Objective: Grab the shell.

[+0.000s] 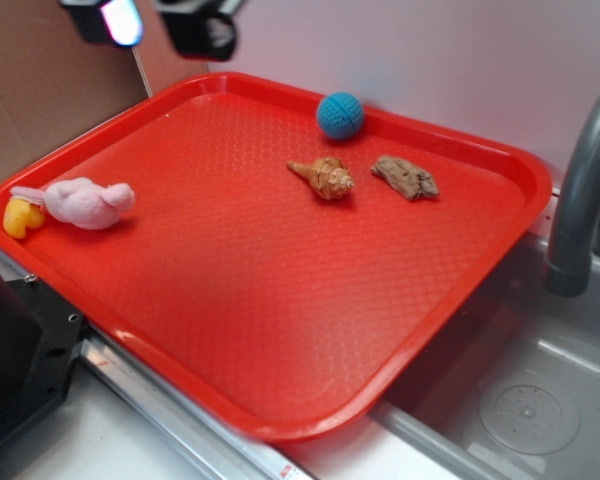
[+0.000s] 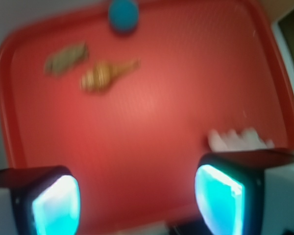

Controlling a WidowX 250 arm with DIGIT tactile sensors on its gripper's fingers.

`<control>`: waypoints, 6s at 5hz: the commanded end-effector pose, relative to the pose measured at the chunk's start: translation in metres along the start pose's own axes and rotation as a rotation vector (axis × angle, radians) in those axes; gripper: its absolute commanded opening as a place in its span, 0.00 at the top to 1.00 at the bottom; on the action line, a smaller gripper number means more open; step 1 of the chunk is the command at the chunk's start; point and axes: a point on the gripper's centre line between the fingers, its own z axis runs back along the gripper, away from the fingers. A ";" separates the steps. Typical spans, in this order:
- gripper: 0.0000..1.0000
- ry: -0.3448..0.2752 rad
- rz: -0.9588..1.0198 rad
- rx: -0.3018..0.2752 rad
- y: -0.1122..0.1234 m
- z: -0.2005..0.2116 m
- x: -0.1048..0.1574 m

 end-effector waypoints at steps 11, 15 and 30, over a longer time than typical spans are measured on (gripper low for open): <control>1.00 -0.001 0.260 0.178 0.007 -0.118 0.044; 0.00 -0.042 0.215 0.103 0.017 -0.079 0.037; 1.00 0.032 -0.079 -0.185 0.024 0.096 0.032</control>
